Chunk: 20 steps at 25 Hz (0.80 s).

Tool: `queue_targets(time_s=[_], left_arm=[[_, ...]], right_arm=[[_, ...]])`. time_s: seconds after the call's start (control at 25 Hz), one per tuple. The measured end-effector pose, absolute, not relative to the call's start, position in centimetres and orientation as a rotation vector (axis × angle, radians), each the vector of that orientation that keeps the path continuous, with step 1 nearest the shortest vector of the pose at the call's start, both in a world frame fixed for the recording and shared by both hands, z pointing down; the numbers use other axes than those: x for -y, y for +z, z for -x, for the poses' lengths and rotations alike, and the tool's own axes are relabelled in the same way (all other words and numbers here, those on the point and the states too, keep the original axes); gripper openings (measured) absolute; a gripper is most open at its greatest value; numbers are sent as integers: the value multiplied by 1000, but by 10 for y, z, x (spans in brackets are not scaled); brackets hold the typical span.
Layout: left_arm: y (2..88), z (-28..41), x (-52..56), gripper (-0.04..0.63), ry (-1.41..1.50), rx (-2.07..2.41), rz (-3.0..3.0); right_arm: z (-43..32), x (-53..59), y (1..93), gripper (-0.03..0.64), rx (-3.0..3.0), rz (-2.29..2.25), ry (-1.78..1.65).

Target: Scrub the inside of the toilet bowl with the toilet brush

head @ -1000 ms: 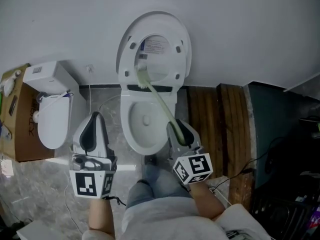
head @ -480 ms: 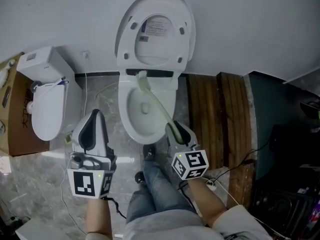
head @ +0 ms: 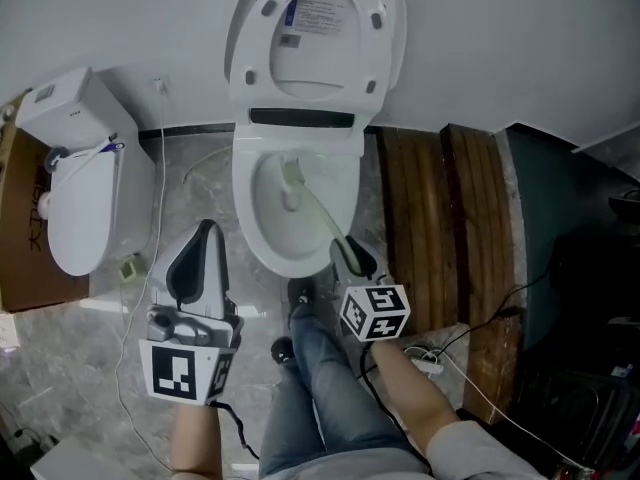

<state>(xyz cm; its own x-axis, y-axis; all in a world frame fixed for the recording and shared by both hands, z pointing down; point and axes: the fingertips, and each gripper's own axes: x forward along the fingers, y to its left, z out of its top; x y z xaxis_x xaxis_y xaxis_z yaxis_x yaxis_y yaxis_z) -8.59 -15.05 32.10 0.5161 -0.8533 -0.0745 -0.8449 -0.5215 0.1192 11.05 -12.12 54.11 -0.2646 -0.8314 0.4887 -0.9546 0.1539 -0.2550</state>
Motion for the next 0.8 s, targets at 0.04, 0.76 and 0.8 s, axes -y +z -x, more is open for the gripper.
queue_targets(time_s=[0.04, 0.76, 0.8], left_arm=[[328, 84, 149, 3, -198, 1486, -2673], [429, 76, 171, 3, -58, 1513, -2690], [430, 76, 174, 3, -64, 1516, -2692]], right_arm=[[-110, 121, 551, 103, 2188, -1740, 776], [-103, 180, 694, 103, 2049, -1663, 763], [-104, 184, 699, 103, 2039, -1663, 759]])
